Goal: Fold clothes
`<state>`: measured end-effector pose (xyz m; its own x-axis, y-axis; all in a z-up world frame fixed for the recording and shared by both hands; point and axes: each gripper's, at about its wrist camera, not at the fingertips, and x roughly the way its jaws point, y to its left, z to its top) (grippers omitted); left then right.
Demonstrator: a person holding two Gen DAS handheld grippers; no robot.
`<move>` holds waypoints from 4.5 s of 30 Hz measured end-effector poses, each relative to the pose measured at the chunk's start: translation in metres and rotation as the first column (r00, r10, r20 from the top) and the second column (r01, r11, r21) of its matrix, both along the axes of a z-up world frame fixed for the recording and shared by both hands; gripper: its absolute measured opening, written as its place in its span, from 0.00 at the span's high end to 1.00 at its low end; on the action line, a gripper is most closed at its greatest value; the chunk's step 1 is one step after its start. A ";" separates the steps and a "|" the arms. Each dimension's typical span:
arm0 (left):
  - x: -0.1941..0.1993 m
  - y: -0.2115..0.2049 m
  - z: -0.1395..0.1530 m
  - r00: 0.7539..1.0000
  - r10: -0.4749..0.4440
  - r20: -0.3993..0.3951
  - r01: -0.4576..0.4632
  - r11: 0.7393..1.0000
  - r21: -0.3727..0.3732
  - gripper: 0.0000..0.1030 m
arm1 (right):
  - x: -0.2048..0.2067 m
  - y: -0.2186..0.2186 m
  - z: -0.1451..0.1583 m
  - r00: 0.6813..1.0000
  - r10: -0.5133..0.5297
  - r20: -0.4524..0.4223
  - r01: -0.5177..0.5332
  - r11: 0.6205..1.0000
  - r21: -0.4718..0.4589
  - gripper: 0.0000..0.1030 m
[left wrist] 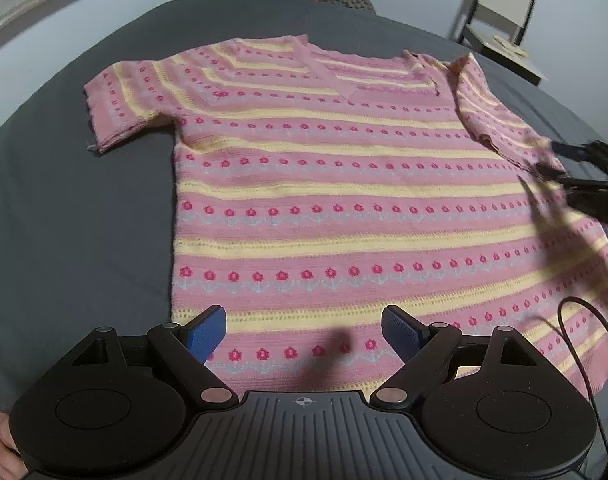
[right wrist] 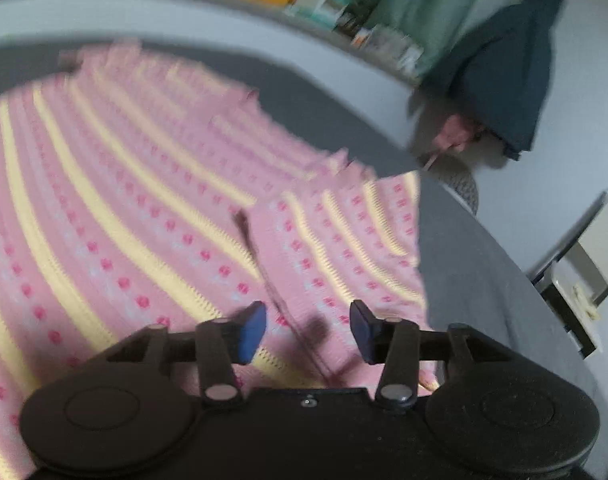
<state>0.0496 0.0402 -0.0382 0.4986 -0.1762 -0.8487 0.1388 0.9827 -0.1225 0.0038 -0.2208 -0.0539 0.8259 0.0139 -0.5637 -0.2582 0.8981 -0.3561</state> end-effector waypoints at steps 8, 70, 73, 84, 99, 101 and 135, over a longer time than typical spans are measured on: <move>0.001 -0.005 -0.002 1.000 -0.027 0.006 0.028 0.999 -0.023 0.17 | 0.018 -0.048 -0.007 0.982 -0.185 -0.028 0.181 0.978 -0.102 0.54; 0.001 -0.019 -0.001 0.996 -0.089 0.006 0.089 0.996 -0.007 0.17 | 0.025 0.030 0.013 0.999 0.049 -0.019 -0.048 0.997 0.066 0.68; -0.001 -0.018 0.001 0.995 -0.097 0.015 0.097 0.995 -0.006 0.17 | 0.045 0.050 -0.005 0.998 0.051 -0.024 -0.049 0.996 0.081 0.68; 0.002 -0.015 -0.003 0.997 -0.079 0.012 0.079 0.996 -0.028 0.17 | 0.077 0.038 0.009 0.985 -0.170 -0.037 0.161 0.815 0.557 0.95; 0.002 -0.017 -0.002 0.996 -0.092 0.021 0.093 0.995 -0.029 0.17 | 0.199 0.003 0.064 0.916 -0.393 -0.087 0.402 0.895 0.195 0.56; 0.001 -0.021 -0.001 0.992 -0.120 0.027 0.121 0.992 -0.021 0.17 | 0.236 0.009 0.063 0.914 -0.374 -0.156 0.387 0.920 0.058 0.56; 0.013 -0.027 -0.006 0.996 -0.088 0.016 0.087 0.996 0.029 0.17 | 0.254 -0.049 -0.003 0.842 -0.343 -0.417 0.500 0.785 0.365 0.74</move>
<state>0.0630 0.0134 -0.0439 0.4968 -0.1955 -0.8455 0.2263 0.9698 -0.0913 0.2576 -0.2703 -0.0569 0.5882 0.0186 -0.8085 0.1597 0.9774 0.1386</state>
